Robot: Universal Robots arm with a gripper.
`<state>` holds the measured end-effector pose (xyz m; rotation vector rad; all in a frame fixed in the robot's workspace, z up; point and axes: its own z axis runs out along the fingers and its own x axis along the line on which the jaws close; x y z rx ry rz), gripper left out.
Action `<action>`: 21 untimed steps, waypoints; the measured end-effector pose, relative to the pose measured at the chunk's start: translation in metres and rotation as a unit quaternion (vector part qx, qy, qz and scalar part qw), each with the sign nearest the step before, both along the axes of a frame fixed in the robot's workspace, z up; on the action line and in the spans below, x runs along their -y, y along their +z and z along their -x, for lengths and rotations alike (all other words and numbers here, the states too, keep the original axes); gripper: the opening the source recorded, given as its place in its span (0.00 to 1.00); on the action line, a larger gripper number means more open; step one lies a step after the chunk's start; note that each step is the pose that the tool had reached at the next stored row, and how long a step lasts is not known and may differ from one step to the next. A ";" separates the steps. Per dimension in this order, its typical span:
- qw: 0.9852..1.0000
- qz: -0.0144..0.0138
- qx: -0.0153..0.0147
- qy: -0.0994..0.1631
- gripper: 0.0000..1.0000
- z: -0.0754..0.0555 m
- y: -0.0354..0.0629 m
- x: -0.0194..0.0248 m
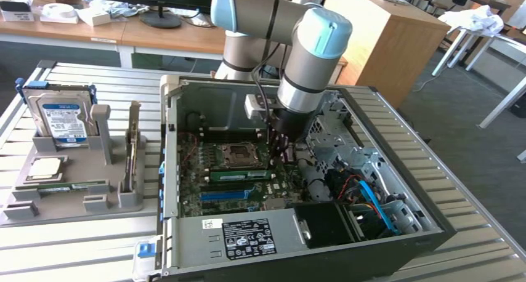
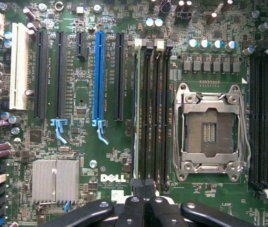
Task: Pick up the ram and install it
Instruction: 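Press down the ram until it locks into place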
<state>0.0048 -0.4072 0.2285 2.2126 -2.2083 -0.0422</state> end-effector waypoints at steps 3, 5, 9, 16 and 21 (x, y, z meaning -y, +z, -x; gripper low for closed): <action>1.000 0.000 0.000 0.000 0.10 0.000 -0.0016 0.0000; 1.000 0.000 0.000 0.000 0.10 0.000 -0.0016 0.0000; 1.000 0.000 0.000 0.000 0.10 0.000 -0.0022 0.0000; 1.000 0.000 0.000 0.000 0.10 0.000 -0.0029 0.0000; 1.000 0.000 0.000 0.000 0.10 0.000 -0.0039 0.0001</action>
